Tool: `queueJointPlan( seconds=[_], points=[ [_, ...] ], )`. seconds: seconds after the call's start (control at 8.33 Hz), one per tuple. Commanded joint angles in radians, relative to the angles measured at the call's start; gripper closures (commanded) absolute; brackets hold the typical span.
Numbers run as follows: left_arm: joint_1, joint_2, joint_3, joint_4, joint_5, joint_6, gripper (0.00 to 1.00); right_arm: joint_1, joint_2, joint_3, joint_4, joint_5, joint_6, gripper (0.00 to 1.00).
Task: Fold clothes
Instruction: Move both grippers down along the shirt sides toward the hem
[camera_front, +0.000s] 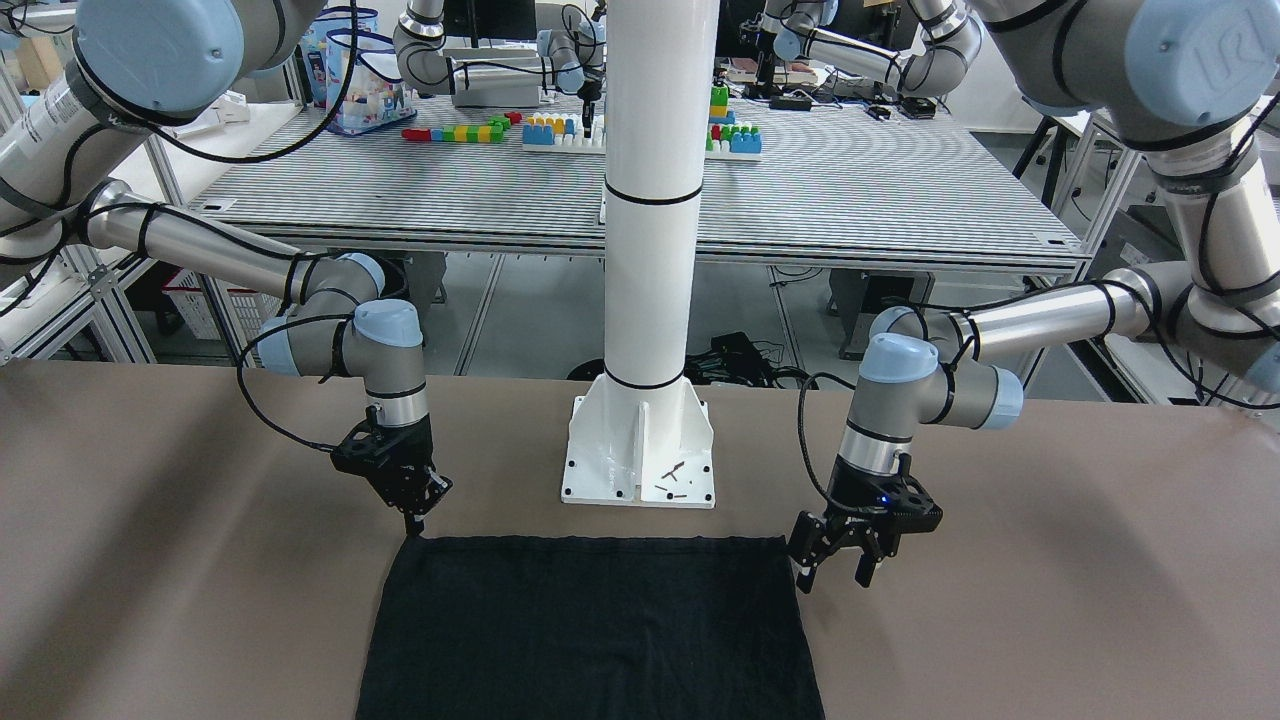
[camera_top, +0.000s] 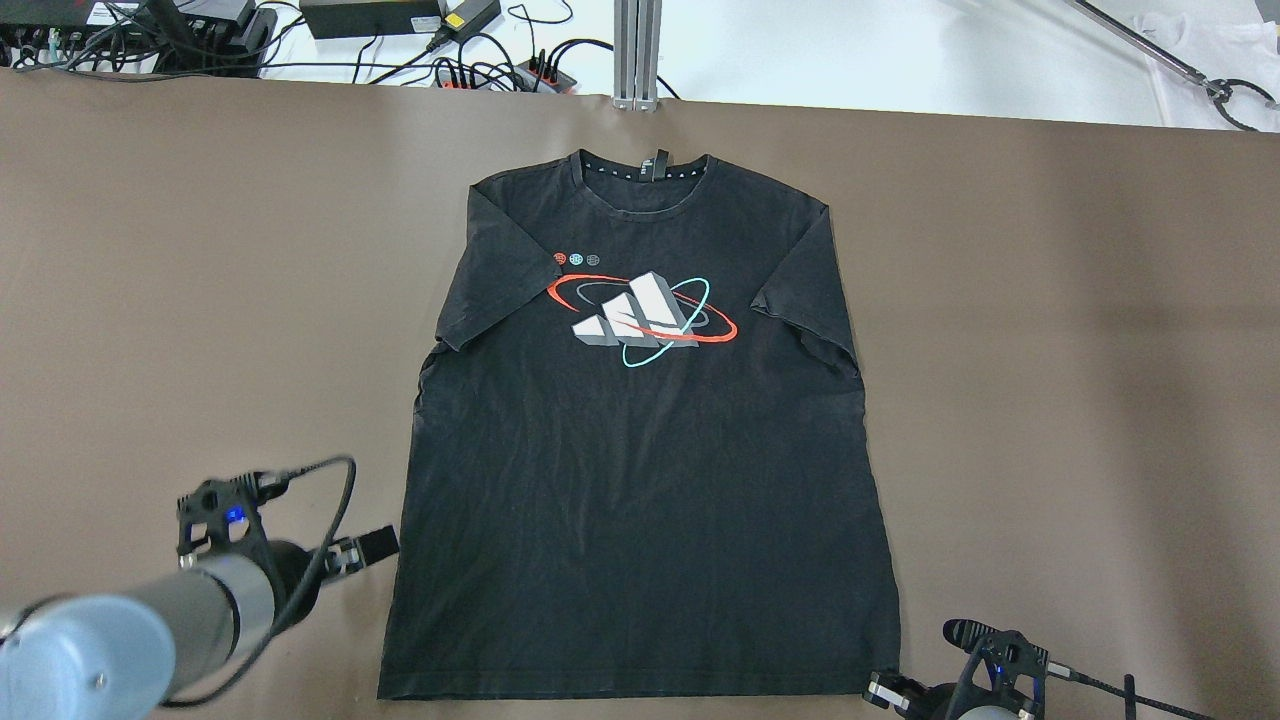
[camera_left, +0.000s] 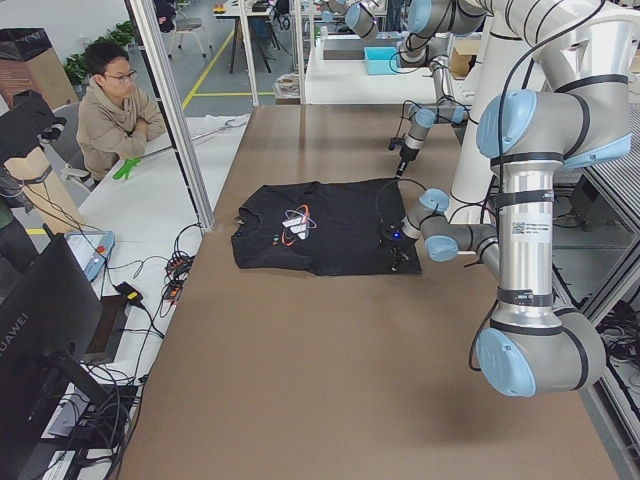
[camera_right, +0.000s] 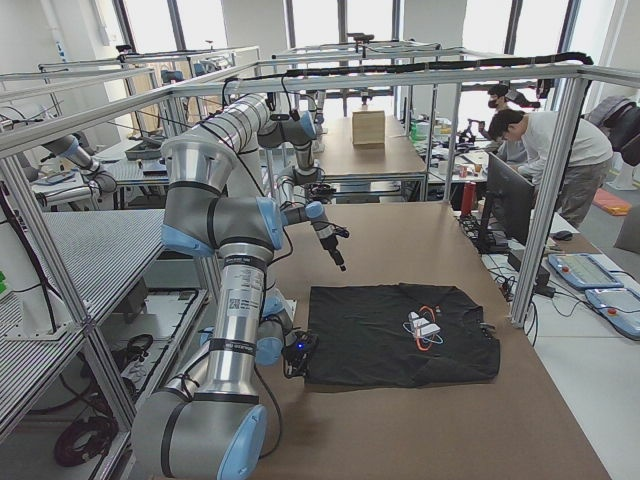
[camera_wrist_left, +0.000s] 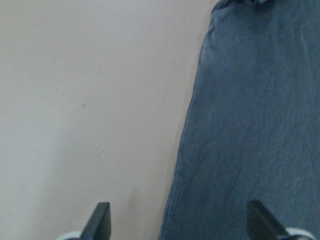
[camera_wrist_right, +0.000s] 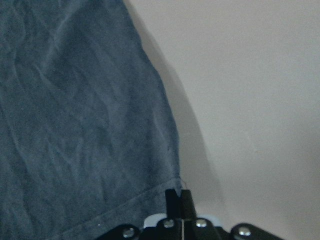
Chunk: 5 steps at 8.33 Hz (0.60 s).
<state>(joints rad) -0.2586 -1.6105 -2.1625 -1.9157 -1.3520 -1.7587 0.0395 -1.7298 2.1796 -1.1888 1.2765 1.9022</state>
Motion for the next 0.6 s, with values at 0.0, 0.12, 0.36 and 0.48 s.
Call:
queueJointPlan(
  seconds=[0.0, 0.12, 0.36, 0.48],
  points=[
    [0.316, 0.092, -0.033, 0.015, 0.266, -0.194, 0.33, 0.000, 0.003, 0.017, 0.000, 0.004, 0.000, 1.00],
    [0.320, 0.048, 0.024, 0.014, 0.269, -0.202, 0.39, 0.000, 0.003, 0.016, 0.000, 0.004, 0.000, 1.00],
    [0.320, -0.002, 0.076, 0.014, 0.269, -0.203, 0.43, 0.000, 0.003, 0.016, 0.000, 0.004, 0.000, 1.00],
    [0.320, -0.006, 0.079, 0.014, 0.269, -0.209, 0.45, -0.001, 0.003, 0.016, 0.000, 0.004, 0.000, 1.00]
  ],
)
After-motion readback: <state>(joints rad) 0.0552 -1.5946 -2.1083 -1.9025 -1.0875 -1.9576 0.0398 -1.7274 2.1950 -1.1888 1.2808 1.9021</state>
